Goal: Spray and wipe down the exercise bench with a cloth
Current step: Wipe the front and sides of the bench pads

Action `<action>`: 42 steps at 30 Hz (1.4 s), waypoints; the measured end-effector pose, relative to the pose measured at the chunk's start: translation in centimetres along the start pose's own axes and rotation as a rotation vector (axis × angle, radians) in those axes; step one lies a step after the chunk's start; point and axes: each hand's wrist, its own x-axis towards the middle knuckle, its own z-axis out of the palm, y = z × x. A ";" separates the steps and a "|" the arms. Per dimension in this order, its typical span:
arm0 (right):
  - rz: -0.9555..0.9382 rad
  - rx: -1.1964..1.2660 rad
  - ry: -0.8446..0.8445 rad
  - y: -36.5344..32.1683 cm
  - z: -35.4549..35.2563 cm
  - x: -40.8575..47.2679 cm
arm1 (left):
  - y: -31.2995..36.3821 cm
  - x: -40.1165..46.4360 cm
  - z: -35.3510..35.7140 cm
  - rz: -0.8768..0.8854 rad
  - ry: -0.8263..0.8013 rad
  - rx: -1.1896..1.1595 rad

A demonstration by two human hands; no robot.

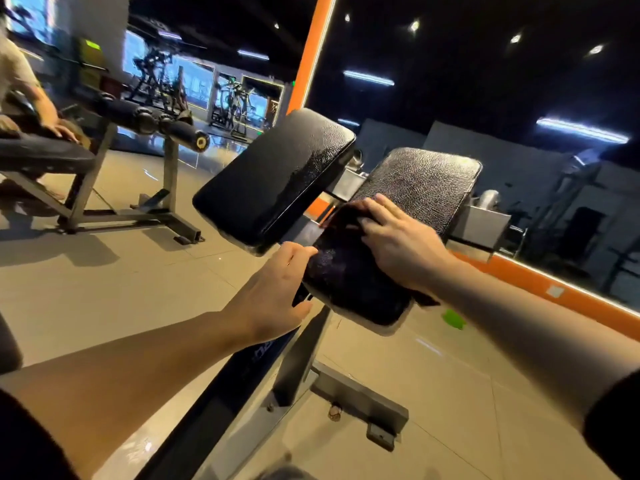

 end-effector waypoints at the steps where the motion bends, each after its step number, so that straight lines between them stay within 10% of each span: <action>1: 0.100 -0.029 0.002 2.3 -0.5 0.3 | 0.4 0.1 0.1 0.022 -0.014 0.002; 5: 0.236 -0.068 0.060 4.8 -1.3 0.5 | 2.4 2.0 0.0 0.048 0.016 -0.042; 12: -0.334 0.058 -0.045 -1.2 1.6 -1.7 | 5.4 7.4 0.1 -0.073 0.202 -0.148; 20: 0.206 -0.005 0.103 12.3 -1.2 4.5 | 4.9 9.7 1.4 -0.105 0.092 -0.020; 28: -0.188 0.093 0.093 6.1 -0.9 1.1 | 4.2 11.8 0.4 -0.126 0.076 -0.028; 37: 0.204 -0.021 -0.010 15.4 -0.8 10.5 | 1.9 10.3 -0.2 -0.116 -0.016 0.023; 42: -0.067 0.068 -0.032 7.2 1.2 10.7 | 0.3 8.8 0.1 -0.138 -0.009 0.001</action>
